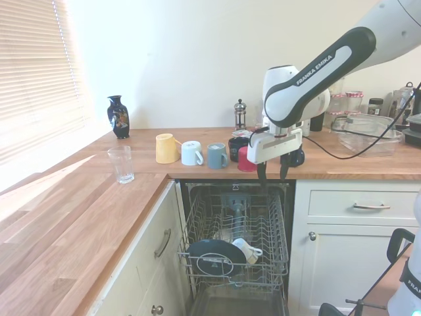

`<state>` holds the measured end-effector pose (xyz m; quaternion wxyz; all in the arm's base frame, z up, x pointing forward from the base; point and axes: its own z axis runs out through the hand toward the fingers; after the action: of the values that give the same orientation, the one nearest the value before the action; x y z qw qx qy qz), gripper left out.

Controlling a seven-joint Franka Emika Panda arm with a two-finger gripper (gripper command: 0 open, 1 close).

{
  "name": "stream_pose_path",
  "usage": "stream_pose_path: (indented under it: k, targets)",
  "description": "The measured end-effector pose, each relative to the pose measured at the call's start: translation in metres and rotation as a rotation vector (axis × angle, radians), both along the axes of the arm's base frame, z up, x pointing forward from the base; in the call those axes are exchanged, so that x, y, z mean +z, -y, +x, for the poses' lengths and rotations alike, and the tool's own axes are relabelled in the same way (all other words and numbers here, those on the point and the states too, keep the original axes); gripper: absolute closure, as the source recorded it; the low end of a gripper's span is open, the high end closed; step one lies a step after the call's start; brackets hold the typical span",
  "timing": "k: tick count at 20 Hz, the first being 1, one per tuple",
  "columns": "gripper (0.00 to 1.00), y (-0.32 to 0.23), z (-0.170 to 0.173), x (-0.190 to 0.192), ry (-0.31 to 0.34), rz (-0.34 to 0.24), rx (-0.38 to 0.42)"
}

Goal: Unload a mug from dishwasher

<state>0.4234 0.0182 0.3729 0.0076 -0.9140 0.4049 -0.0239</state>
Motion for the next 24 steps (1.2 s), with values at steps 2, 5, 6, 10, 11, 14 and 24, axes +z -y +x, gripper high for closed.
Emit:
stream_pose_path:
  k: [2, 5, 6, 10, 11, 14, 24]
  targets:
    - [0.0, 0.001, 0.0, 0.0, 0.0, -0.001, 0.006]
    - [0.0, -0.002, 0.001, 0.0, -0.002, -0.02, 0.034]
    - [0.0, -0.006, 0.001, -0.001, -0.006, -0.029, 0.051]
    - [0.0, -0.031, 0.005, -0.01, -0.035, -0.064, 0.129]
    - [0.0, -0.037, 0.007, -0.015, -0.043, -0.075, 0.148]
    - [0.0, -0.062, 0.01, -0.034, -0.078, -0.113, 0.199]
    - [0.0, -0.131, 0.031, -0.112, -0.199, -0.195, 0.305]
